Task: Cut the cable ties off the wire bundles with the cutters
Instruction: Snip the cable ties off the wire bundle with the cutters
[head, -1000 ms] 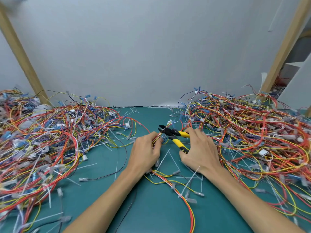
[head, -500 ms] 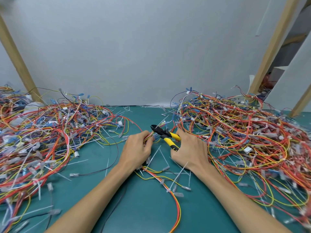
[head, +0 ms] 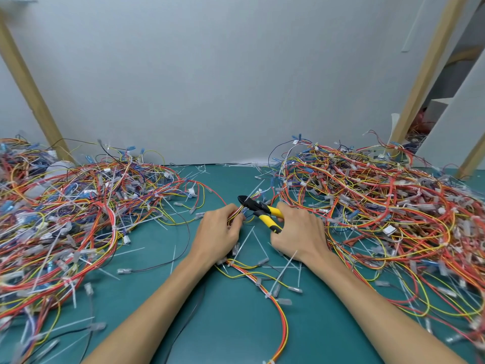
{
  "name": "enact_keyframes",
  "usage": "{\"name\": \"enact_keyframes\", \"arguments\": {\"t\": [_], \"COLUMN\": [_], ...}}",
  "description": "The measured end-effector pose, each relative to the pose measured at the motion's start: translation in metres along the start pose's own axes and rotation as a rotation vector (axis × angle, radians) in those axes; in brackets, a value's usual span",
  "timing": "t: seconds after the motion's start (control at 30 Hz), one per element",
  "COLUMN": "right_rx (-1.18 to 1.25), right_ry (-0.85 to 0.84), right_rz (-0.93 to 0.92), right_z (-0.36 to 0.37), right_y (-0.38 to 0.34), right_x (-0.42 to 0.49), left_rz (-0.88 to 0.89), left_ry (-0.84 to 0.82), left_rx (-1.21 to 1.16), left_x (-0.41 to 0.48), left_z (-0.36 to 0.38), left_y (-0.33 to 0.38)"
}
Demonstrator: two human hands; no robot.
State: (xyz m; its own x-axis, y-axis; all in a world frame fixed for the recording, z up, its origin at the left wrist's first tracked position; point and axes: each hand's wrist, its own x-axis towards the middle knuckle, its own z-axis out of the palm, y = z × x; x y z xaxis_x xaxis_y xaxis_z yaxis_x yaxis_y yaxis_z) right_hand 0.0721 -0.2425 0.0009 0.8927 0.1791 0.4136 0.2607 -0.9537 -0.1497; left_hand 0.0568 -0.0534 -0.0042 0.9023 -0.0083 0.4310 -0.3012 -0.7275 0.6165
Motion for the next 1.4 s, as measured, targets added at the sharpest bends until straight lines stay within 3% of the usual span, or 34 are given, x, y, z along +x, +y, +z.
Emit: {"name": "enact_keyframes", "arguments": {"t": [0.57, 0.93, 1.4], "right_rx": [-0.008, 0.012, -0.012], "right_ry": [-0.050, 0.006, 0.032], "right_rz": [-0.016, -0.035, -0.029], "right_z": [0.0010, 0.0031, -0.0007], "right_y": [0.0008, -0.0009, -0.0017], "right_x": [0.0046, 0.0011, -0.0001], "left_rz": [-0.028, 0.048, 0.019], "left_ry": [-0.028, -0.017, -0.018], "left_rx": [0.056, 0.031, 0.028], "left_x": [0.0085, 0.0007, 0.0007], "left_z": [0.0007, -0.0008, 0.0003], "left_y": [-0.0028, -0.0039, -0.0036]}}
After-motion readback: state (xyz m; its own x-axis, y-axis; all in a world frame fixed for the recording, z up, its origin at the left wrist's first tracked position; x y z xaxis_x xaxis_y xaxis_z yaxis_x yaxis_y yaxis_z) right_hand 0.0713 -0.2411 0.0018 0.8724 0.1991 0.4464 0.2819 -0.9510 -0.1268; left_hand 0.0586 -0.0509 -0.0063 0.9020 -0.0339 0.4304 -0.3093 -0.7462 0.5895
